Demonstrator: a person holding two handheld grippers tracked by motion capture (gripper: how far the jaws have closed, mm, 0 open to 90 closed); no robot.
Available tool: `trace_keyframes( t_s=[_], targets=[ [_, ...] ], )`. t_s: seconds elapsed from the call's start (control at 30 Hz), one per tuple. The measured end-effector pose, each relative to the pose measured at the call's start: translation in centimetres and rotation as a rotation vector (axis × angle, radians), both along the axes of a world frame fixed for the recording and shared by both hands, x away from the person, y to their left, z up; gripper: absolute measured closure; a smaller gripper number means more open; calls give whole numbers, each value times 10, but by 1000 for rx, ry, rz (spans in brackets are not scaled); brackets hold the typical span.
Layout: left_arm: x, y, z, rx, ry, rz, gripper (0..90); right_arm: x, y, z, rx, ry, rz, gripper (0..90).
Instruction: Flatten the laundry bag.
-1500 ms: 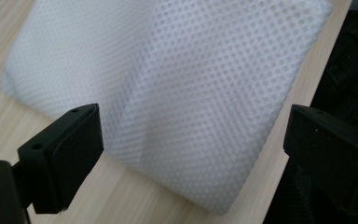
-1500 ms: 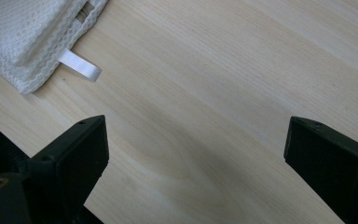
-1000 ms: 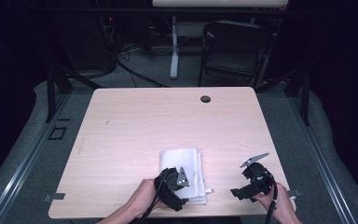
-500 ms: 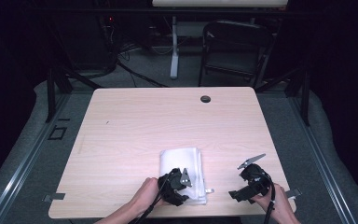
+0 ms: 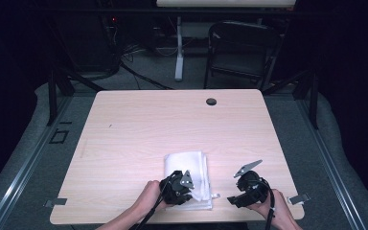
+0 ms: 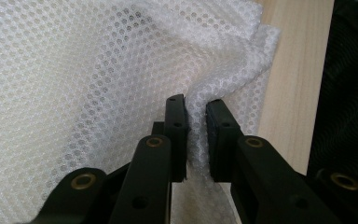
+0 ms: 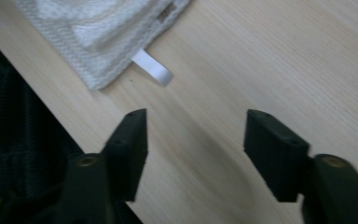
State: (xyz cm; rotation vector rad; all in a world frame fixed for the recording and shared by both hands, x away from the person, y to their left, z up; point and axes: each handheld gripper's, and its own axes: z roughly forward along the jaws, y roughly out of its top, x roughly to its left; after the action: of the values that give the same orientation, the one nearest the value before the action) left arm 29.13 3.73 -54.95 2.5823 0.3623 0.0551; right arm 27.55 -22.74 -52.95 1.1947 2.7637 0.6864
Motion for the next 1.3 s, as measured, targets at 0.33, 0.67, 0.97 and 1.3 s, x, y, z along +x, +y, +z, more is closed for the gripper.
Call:
trace_keyframes(
  t_s=[0.33,0.67,0.97,1.3],
  targets=[
    [-2,3,5,-46,-35,8,853,-8,33,5,-22,-62,111,891],
    [-2,4,6,-67,-42,6,851,-7,61,-5,-43,-47,177,900],
    [-2,4,6,-45,-37,-21,847,4,80,-12,-14,-80,185,900],
    [-3,5,8,-57,-64,-22,851,13,82,-24,-34,-9,190,900]
  ],
)
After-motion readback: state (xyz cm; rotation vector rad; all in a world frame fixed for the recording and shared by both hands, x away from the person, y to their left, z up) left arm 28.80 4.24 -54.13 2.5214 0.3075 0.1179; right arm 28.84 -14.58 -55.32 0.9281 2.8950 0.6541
